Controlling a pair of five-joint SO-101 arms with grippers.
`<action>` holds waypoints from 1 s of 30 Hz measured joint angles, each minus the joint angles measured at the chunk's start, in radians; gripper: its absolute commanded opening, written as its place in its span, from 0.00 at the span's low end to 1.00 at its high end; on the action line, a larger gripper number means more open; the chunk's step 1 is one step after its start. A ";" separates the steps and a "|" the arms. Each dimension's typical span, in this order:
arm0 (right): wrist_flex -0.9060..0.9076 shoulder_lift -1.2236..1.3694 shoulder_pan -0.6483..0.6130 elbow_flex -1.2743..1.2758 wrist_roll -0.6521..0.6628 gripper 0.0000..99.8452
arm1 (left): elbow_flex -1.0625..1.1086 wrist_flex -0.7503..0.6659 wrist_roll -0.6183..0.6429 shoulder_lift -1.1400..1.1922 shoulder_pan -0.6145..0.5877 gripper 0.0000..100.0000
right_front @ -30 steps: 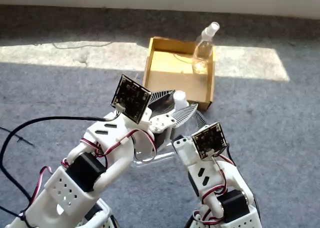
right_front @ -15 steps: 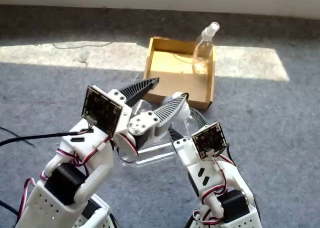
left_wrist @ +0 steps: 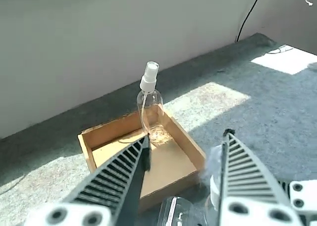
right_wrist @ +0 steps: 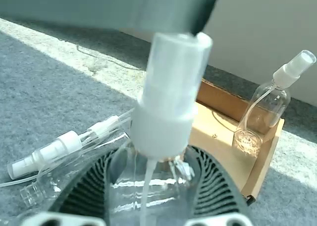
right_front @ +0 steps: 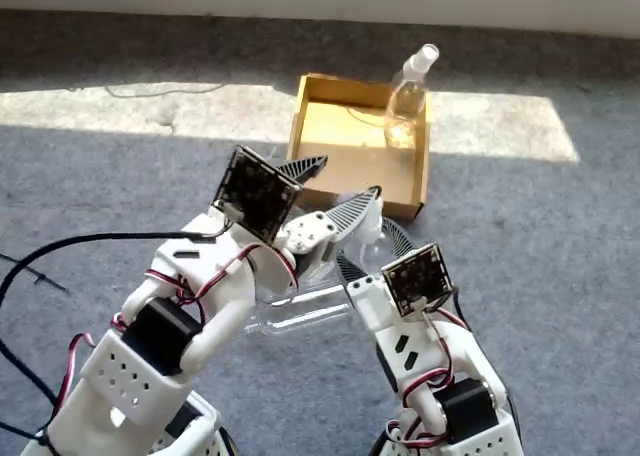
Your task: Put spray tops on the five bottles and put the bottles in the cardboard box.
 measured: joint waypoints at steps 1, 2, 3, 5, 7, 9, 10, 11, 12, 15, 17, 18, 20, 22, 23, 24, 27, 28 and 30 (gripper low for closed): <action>0.000 0.000 0.000 0.000 0.000 0.00 | 0.012 -0.006 -0.012 -0.003 0.009 0.22; 0.000 0.000 0.000 0.000 0.000 0.00 | 0.021 -0.011 -0.020 -0.003 0.017 0.22; 0.000 0.000 -0.003 0.000 0.000 0.00 | 0.025 -0.011 -0.025 -0.003 0.020 0.22; 0.000 0.000 -0.003 0.000 0.000 0.00 | 0.025 -0.009 -0.029 -0.003 0.020 0.22; 0.000 0.000 -0.003 0.000 0.000 0.00 | 0.015 -0.005 -0.032 0.002 0.020 0.22; 0.000 0.000 0.000 -0.002 0.000 0.00 | -0.017 0.002 -0.034 -0.005 0.005 0.22; 0.000 0.000 0.000 -0.002 0.000 0.00 | -0.035 0.015 -0.035 -0.012 0.000 0.22; 0.000 0.000 0.003 -0.002 0.006 0.00 | -0.057 0.037 -0.035 -0.026 -0.009 0.22; 0.000 0.000 0.025 -0.002 0.021 0.00 | -0.083 0.058 -0.037 -0.044 -0.025 0.22; -0.058 0.000 0.133 -0.012 0.037 0.00 | -0.152 0.140 -0.038 -0.127 -0.086 0.22; -0.123 0.006 0.206 -0.040 0.037 0.00 | -0.161 0.192 -0.038 -0.201 -0.121 0.22; -0.147 0.026 0.233 -0.060 0.037 0.00 | -0.161 0.212 -0.038 -0.232 -0.140 0.22; -0.190 0.106 0.261 -0.112 0.037 0.00 | -0.123 0.232 -0.038 -0.285 -0.186 0.22; -0.227 0.207 0.270 -0.176 0.037 0.00 | -0.058 0.236 -0.038 -0.341 -0.235 0.22; -0.242 0.262 0.270 -0.213 0.037 0.00 | -0.017 0.236 -0.038 -0.364 -0.253 0.22; -0.258 0.321 0.270 -0.253 0.037 0.00 | 0.031 0.236 -0.038 -0.385 -0.269 0.22; -0.293 0.506 0.269 -0.382 0.037 0.00 | 0.184 0.236 -0.038 -0.437 -0.284 0.22; -0.296 0.572 0.270 -0.428 0.037 0.00 | 0.232 0.236 -0.038 -0.454 -0.284 0.23; -0.298 0.695 0.270 -0.514 0.014 0.00 | 0.311 0.236 -0.038 -0.491 -0.267 0.23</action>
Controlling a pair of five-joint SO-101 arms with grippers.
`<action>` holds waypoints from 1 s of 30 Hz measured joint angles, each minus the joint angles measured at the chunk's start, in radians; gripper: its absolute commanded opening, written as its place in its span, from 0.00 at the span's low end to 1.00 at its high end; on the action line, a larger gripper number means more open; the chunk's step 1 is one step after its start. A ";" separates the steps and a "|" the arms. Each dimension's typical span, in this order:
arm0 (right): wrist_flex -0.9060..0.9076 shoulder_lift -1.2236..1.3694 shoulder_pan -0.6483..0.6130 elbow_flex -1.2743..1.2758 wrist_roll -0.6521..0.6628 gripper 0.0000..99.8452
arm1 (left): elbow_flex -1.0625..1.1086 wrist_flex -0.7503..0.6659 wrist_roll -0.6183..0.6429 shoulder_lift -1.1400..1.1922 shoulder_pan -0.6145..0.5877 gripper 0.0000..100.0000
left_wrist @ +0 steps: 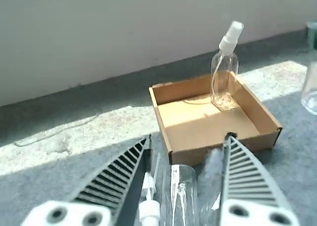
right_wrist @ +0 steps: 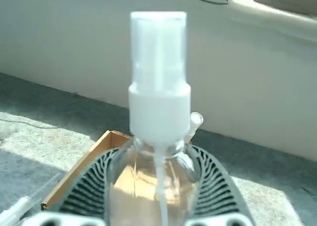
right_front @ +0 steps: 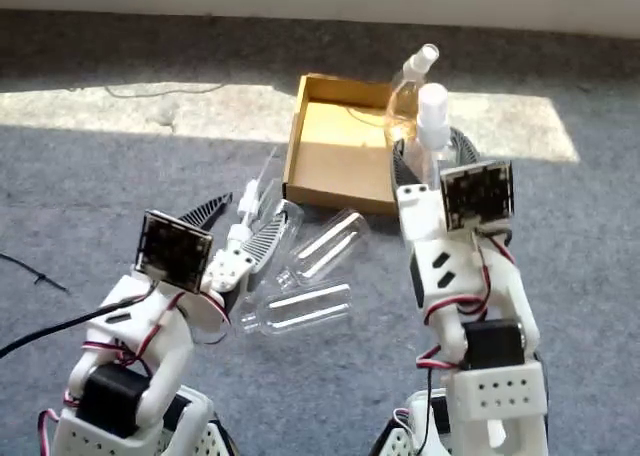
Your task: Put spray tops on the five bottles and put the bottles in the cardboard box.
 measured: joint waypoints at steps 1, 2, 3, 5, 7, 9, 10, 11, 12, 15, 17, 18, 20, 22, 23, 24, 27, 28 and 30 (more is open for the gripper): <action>0.000 0.055 -0.003 -0.038 -0.026 0.00 | 0.029 0.002 0.000 -0.018 0.021 0.23; 0.003 0.100 -0.009 -0.077 -0.057 0.00 | 0.055 0.003 0.000 -0.037 0.044 0.23; 0.015 0.140 -0.017 -0.112 -0.089 0.00 | 0.075 0.003 0.000 -0.051 0.071 0.23; 0.061 0.196 -0.049 -0.172 -0.138 0.00 | 0.097 0.003 -0.023 -0.071 0.118 0.23; 0.121 0.222 -0.094 -0.210 -0.172 0.00 | 0.115 0.003 -0.055 -0.080 0.152 0.23; 0.183 0.224 -0.157 -0.235 -0.183 0.00 | 0.135 -0.021 -0.064 -0.074 0.169 0.23; 0.215 0.226 -0.190 -0.241 -0.184 0.00 | 0.144 -0.051 -0.069 -0.069 0.173 0.23; 0.245 0.227 -0.219 -0.242 -0.184 0.00 | 0.150 -0.087 -0.069 -0.054 0.175 0.23; 0.276 0.229 -0.239 -0.242 -0.187 0.00 | 0.153 -0.123 -0.069 -0.029 0.176 0.23; 0.344 0.229 -0.259 -0.242 -0.190 0.00 | 0.153 -0.212 -0.069 0.068 0.175 0.23; 0.368 0.230 -0.256 -0.242 -0.190 0.00 | 0.153 -0.259 -0.068 0.144 0.176 0.23; 0.374 0.230 -0.253 -0.242 -0.190 0.00 | 0.149 -0.276 -0.068 0.178 0.176 0.23; 0.374 0.230 -0.253 -0.242 -0.190 0.00 | 0.133 -0.290 -0.068 0.233 0.176 0.23; 0.374 0.230 -0.250 -0.242 -0.190 0.00 | 0.123 -0.295 -0.068 0.264 0.176 0.23; 0.374 0.230 -0.241 -0.242 -0.190 0.00 | 0.121 -0.295 -0.068 0.269 0.176 0.23; 0.374 0.230 -0.229 -0.242 -0.190 0.00 | 0.118 -0.295 -0.068 0.269 0.176 0.22; 0.374 0.229 -0.184 -0.242 -0.190 0.00 | 0.118 -0.295 -0.068 0.275 0.176 0.22; 0.374 0.229 -0.146 -0.242 -0.190 0.00 | 0.120 -0.295 -0.068 0.273 0.175 0.22; 0.353 0.229 -0.043 -0.242 -0.186 0.00 | 0.120 -0.295 -0.068 0.259 0.170 0.22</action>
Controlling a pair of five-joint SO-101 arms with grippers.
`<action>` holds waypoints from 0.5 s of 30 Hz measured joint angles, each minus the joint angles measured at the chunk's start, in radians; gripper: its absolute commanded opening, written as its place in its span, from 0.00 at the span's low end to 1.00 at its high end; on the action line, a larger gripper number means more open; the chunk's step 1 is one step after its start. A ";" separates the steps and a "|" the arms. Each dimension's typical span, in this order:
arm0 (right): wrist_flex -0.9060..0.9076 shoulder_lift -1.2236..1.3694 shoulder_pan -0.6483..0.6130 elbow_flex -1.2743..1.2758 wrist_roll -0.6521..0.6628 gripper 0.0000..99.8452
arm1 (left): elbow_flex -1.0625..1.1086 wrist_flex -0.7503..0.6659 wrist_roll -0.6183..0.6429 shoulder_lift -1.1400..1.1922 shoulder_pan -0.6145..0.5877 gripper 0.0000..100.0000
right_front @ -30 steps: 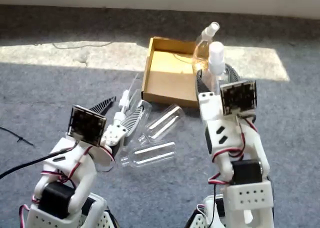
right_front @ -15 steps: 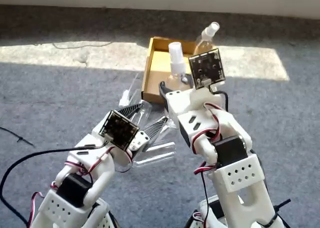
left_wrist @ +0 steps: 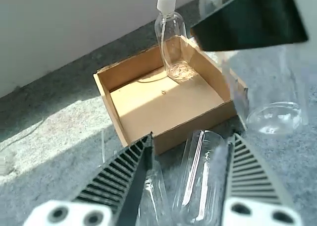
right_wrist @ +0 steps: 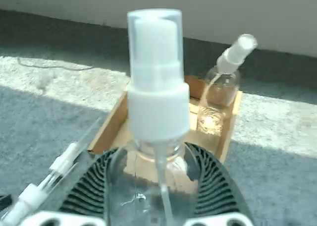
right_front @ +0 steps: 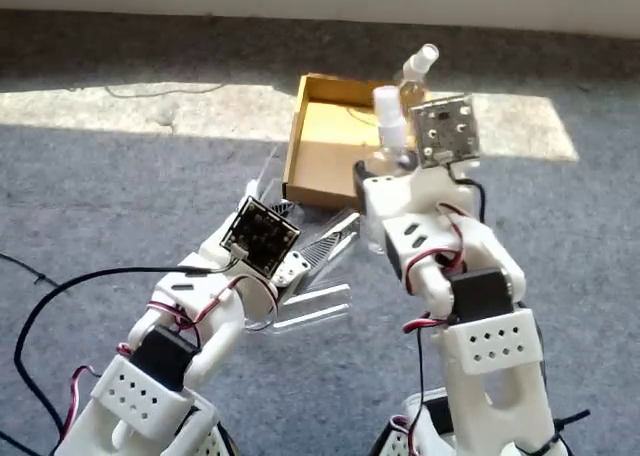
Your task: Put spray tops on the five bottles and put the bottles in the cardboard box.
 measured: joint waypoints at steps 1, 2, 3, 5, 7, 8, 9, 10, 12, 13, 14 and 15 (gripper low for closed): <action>-0.021 0.003 0.063 0.000 0.018 0.00 | 0.006 0.000 0.000 -0.008 -0.002 0.22; -0.049 0.008 0.127 0.000 0.046 0.00 | 0.021 0.000 0.000 -0.017 -0.002 0.22; -0.083 0.009 0.195 0.000 0.075 0.00 | 0.037 0.000 0.000 -0.028 0.000 0.22; -0.163 0.015 0.331 0.000 0.138 0.00 | 0.058 0.000 0.000 -0.054 0.005 0.22; -0.236 0.044 0.446 0.018 0.201 0.00 | 0.075 0.000 0.000 -0.087 0.003 0.22; -0.275 0.068 0.494 0.037 0.230 0.00 | 0.081 0.003 0.000 -0.106 0.003 0.22; -0.316 0.098 0.528 0.064 0.258 0.00 | 0.081 0.014 0.000 -0.124 0.003 0.22; -0.359 0.133 0.557 0.089 0.276 0.00 | 0.081 0.032 0.000 -0.147 0.003 0.22; -0.456 0.221 0.598 0.140 0.295 0.00 | 0.081 0.072 0.000 -0.190 0.005 0.22; -0.514 0.264 0.617 0.167 0.298 0.00 | 0.086 0.094 0.000 -0.218 0.005 0.22; -0.580 0.307 0.635 0.195 0.298 0.00 | 0.087 0.114 0.000 -0.241 0.005 0.22; -0.654 0.348 0.652 0.226 0.296 0.00 | 0.087 0.137 0.000 -0.264 0.005 0.22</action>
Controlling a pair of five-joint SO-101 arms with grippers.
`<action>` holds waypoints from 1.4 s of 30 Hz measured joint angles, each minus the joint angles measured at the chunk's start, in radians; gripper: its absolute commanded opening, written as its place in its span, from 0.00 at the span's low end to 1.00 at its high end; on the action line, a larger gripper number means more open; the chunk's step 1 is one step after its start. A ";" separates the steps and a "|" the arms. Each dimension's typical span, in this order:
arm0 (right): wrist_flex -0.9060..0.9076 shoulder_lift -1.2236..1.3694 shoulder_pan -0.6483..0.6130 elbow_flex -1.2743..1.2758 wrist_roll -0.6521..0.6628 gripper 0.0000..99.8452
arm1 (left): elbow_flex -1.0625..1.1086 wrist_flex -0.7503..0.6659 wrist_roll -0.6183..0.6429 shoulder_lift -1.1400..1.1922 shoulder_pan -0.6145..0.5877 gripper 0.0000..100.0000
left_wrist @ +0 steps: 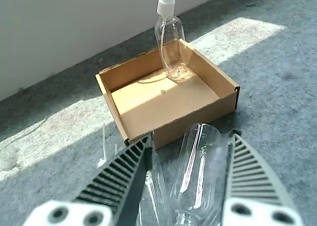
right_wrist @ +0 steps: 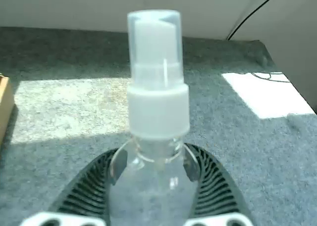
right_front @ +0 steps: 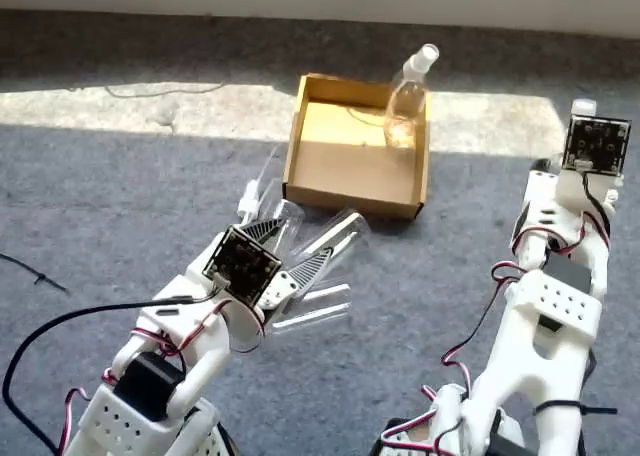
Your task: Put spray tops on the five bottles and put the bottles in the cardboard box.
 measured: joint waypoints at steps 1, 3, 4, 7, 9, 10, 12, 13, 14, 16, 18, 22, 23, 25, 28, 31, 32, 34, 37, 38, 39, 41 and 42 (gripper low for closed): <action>-0.077 0.038 0.012 0.031 -0.018 0.00 | 0.000 0.021 -0.002 -0.026 0.000 0.22; -0.250 0.104 0.020 0.098 -0.052 0.00 | 0.000 0.052 -0.002 -0.069 0.000 0.22; -0.331 0.133 0.020 0.127 -0.068 0.00 | 0.005 0.057 -0.002 -0.087 0.000 0.22; -0.494 0.172 0.015 0.196 -0.118 0.00 | 0.046 0.061 -0.002 -0.140 0.000 0.22; -0.523 0.172 0.006 0.204 -0.172 0.00 | 0.077 0.061 -0.002 -0.155 -0.002 0.22; -0.529 0.172 -0.006 0.204 -0.195 0.00 | 0.081 0.061 -0.002 -0.155 -0.002 0.22; -0.537 0.155 -0.046 0.204 -0.227 0.00 | 0.091 0.061 -0.002 -0.164 0.000 0.22; -0.537 0.141 -0.068 0.201 -0.236 0.00 | 0.094 0.061 -0.002 -0.163 0.000 0.22; -0.529 0.124 -0.094 0.189 -0.242 0.00 | 0.095 0.061 -0.002 -0.161 0.000 0.22; -0.488 0.091 -0.150 0.143 -0.250 0.00 | 0.095 0.060 -0.002 -0.161 0.000 0.22; -0.437 0.066 -0.213 0.092 -0.250 0.00 | 0.103 0.060 -0.002 -0.163 0.000 0.22; -0.402 0.069 -0.344 0.021 -0.252 0.00 | 0.121 0.058 -0.002 -0.169 0.000 0.22; -0.400 0.080 -0.377 0.003 -0.252 0.00 | 0.129 0.051 -0.002 -0.170 0.000 0.22; -0.399 0.123 -0.445 -0.035 -0.252 0.00 | 0.150 0.032 -0.012 -0.163 0.000 0.22; -0.397 0.215 -0.516 -0.091 -0.252 0.00 | 0.181 -0.003 -0.052 -0.163 0.000 0.22; -0.407 0.308 -0.539 -0.172 -0.252 0.00 | 0.203 -0.029 -0.068 -0.163 0.000 0.22; -0.431 0.338 -0.540 -0.196 -0.252 0.00 | 0.204 -0.032 -0.068 -0.163 0.000 0.22; -0.517 0.394 -0.540 -0.233 -0.252 0.00 | 0.206 -0.034 -0.068 -0.163 0.000 0.22; -0.651 0.465 -0.545 -0.241 -0.252 0.00 | 0.206 -0.037 -0.068 -0.163 0.000 0.22; -0.680 0.488 -0.549 -0.241 -0.252 0.00 | 0.206 -0.038 -0.068 -0.163 0.000 0.22; -0.706 0.511 -0.552 -0.241 -0.252 0.00 | 0.206 -0.038 -0.068 -0.163 0.000 0.22; -0.755 0.554 -0.552 -0.241 -0.252 0.00 | 0.206 -0.038 -0.068 -0.163 0.000 0.22; -0.778 0.577 -0.552 -0.241 -0.252 0.00 | 0.206 -0.038 -0.068 -0.163 0.000 0.22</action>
